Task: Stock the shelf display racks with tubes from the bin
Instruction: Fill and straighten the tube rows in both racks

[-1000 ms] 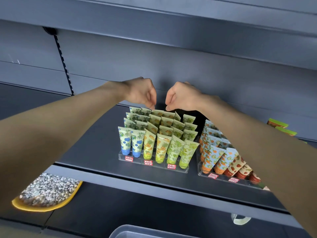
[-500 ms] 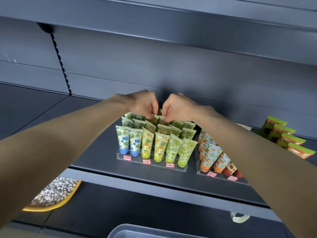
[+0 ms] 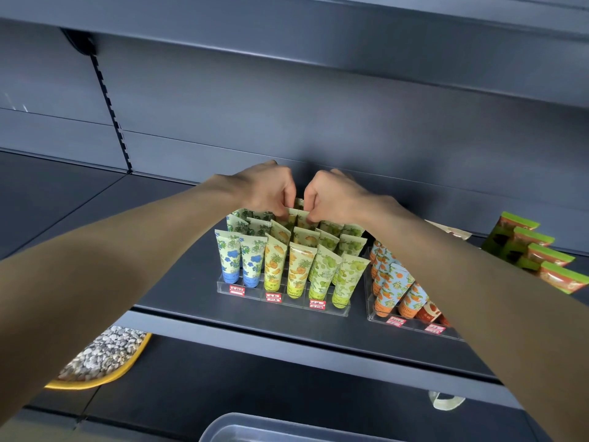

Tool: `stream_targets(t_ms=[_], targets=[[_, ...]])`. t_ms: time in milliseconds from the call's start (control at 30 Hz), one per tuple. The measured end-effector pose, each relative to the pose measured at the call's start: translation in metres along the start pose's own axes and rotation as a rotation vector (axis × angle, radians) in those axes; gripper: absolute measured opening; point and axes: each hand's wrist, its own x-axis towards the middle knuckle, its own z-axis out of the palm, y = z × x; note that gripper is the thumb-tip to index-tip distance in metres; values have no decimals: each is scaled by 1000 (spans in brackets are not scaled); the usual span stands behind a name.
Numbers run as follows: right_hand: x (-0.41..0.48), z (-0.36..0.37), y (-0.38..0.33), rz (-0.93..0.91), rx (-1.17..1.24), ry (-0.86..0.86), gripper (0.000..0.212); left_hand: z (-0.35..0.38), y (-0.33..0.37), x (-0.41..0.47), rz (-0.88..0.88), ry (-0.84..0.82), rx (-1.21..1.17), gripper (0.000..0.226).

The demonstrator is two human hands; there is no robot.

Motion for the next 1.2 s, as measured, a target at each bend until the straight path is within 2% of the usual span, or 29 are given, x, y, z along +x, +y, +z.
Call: stream_targets(t_ms=[267,400,567,667,900,1200], targets=[[0,-3,-2,2,4,-35,24,-4,0,-1,5,-42,-47,10],[-5,-12,-4,-7,26,-43,16,-13,-2,0,-9,-49,-74,17],[-13,-24,-8,2,83,-15,17,-30,2,-11,3,-17,-118,13],[-26,-31,-12,-28,110,-40,9,-31,6,-22,17,-56,-148,13],[-44,-23,-14,-56,94,-97,20,-13,9,-31,-15,-113,-128,16],[-38,-5,-10,-88,63,-64,4,-1,10,-27,11,-108,-48,13]])
